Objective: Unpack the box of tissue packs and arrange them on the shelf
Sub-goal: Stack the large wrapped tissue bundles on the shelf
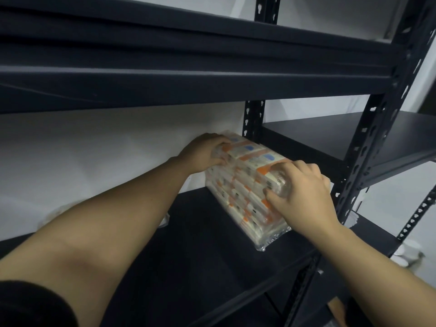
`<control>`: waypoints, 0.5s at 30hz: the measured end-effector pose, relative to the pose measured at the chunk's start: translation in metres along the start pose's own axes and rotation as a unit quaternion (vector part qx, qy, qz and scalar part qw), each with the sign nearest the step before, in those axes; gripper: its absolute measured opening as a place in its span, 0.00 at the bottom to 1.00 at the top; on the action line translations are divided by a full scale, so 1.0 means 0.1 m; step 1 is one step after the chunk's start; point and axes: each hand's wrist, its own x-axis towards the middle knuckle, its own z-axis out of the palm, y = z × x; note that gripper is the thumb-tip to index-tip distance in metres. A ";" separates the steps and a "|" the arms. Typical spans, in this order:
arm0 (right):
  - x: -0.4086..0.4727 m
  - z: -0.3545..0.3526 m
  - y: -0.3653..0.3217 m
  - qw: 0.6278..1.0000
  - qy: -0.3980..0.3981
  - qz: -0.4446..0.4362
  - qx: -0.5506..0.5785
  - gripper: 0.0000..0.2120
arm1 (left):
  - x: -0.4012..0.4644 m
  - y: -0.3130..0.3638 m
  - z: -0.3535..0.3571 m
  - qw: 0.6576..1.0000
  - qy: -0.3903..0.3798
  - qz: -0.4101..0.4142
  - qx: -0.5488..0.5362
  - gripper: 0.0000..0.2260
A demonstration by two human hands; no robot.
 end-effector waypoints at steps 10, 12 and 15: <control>1.02 -0.17 -0.12 0.978 -0.206 0.024 0.039 0.43 | -0.44 0.24 0.27 0.970 0.164 -0.147 -0.104 0.29; 1.24 -0.05 -0.12 0.970 -0.238 0.040 0.033 0.48 | -0.56 0.34 0.44 0.955 0.176 -0.200 -0.128 0.30; 1.45 0.15 -0.10 0.958 -0.281 0.064 0.014 0.49 | -0.70 0.50 0.66 0.941 0.191 -0.222 -0.172 0.29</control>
